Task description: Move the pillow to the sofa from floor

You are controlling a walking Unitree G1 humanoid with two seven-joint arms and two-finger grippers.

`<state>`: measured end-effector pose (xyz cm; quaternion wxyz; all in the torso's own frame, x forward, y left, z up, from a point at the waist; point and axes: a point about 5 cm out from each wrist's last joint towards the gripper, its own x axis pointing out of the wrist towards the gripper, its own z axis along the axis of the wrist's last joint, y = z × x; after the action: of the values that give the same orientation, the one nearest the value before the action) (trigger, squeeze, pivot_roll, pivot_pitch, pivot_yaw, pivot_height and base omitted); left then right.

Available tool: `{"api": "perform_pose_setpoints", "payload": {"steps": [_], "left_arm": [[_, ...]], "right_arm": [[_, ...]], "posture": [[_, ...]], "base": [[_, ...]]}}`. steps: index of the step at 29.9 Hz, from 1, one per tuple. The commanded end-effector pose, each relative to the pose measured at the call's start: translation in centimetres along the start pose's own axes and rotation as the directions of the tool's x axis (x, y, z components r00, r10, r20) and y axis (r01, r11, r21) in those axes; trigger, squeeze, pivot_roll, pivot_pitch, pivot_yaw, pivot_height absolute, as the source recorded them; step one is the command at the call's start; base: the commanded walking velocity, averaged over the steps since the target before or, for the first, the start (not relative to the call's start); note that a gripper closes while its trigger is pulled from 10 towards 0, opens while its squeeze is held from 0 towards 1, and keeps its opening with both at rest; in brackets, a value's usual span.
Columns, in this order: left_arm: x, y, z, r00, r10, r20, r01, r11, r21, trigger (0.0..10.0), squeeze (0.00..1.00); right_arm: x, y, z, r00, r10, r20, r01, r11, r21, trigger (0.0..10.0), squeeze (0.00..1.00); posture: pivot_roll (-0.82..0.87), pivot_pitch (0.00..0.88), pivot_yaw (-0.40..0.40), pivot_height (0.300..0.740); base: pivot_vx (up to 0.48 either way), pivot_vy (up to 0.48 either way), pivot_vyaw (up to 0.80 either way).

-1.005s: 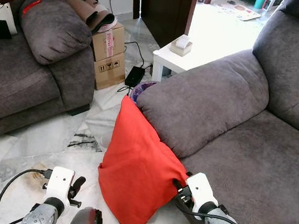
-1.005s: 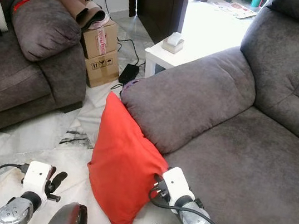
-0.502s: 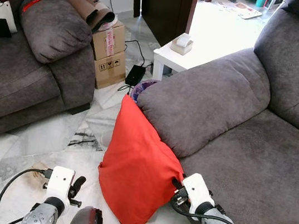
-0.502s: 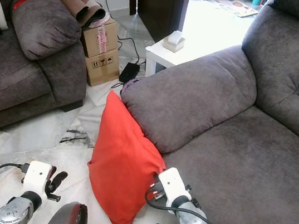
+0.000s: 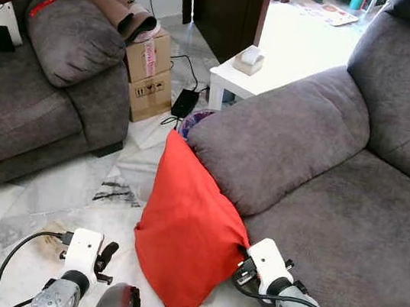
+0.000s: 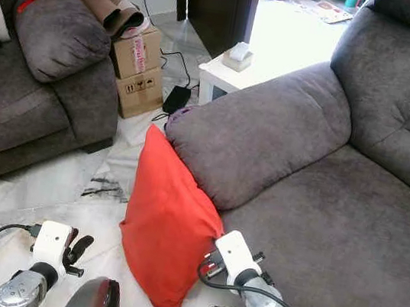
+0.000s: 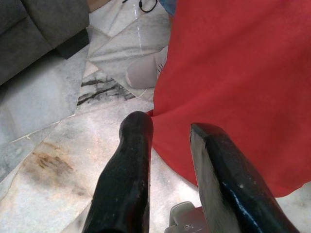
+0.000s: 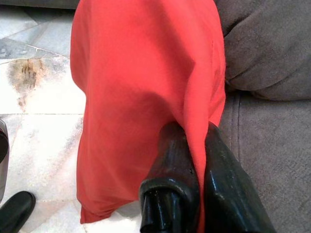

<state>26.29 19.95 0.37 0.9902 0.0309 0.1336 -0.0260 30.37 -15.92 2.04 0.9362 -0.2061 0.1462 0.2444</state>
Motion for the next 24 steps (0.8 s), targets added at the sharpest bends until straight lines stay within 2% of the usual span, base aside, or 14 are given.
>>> {"api": "perform_pose_setpoints", "payload": {"steps": [1, 14, 20, 21, 22, 23, 24], "left_arm": [[-0.3, 0.2, -0.6, 0.999, -0.001, -0.034, 0.001, 1.0, 0.004, 10.0, 0.0], [0.0, 0.4, -0.4, 0.999, 0.006, -0.033, -0.006, 1.0, 0.0, 10.0, 0.0], [0.1, 1.4, -0.1, 0.999, 0.037, -0.034, -0.036, 0.999, 0.008, 10.0, 0.0], [0.1, 1.6, -0.1, 0.999, 0.037, -0.035, -0.036, 0.999, 0.012, 10.0, 0.0], [0.1, 1.7, -0.1, 0.999, 0.036, -0.036, -0.035, 0.999, 0.016, 10.0, 0.0], [0.0, 1.7, -0.1, 0.999, 0.034, -0.037, -0.034, 0.999, 0.019, 10.0, 0.0], [0.0, 1.8, -0.1, 0.999, 0.032, -0.035, -0.031, 0.999, 0.021, 10.0, 0.0]], "right_arm": [[-0.2, 0.9, -0.7, 0.999, 0.03, -0.03, -0.03, 1.0, 0.0, 0.0, 0.0], [-0.1, 1.6, -0.7, 0.999, 0.043, -0.01, -0.043, 0.999, 0.028, 0.0, 0.0], [0.0, 1.7, -0.5, 1.0, -0.019, 0.018, 0.016, 0.99, 0.141, 0.0, 0.0], [0.0, 1.7, -0.6, 0.999, -0.037, 0.019, 0.033, 0.983, 0.18, 3.1, 0.0], [0.0, 1.7, -0.6, 0.999, -0.051, 0.017, 0.047, 0.975, 0.216, 10.0, 0.0], [0.0, 1.8, -0.7, 0.998, -0.066, 0.022, 0.059, 0.966, 0.251, 10.0, 0.0], [-0.1, 1.8, -0.6, 0.995, -0.093, 0.046, 0.073, 0.942, 0.328, 10.0, 0.0]], "posture": [[0.04, 0.169, 0.051, 0.596], [0.03, 0.143, 0.051, 0.596], [0.02, 0.133, 0.053, 0.596], [0.02, 0.128, 0.054, 0.596], [0.02, 0.127, 0.055, 0.596], [0.02, 0.124, 0.056, 0.596], [0.02, 0.12, 0.057, 0.596]], "base": [[0.0, 0.0, 0.0], [0.0, 0.0, 0.0], [0.0, 0.0, 0.0], [0.0, 0.0, 0.0], [0.0, 0.0, 0.0], [0.0, 0.0, 0.0], [0.0, 0.0, 0.0]]}}
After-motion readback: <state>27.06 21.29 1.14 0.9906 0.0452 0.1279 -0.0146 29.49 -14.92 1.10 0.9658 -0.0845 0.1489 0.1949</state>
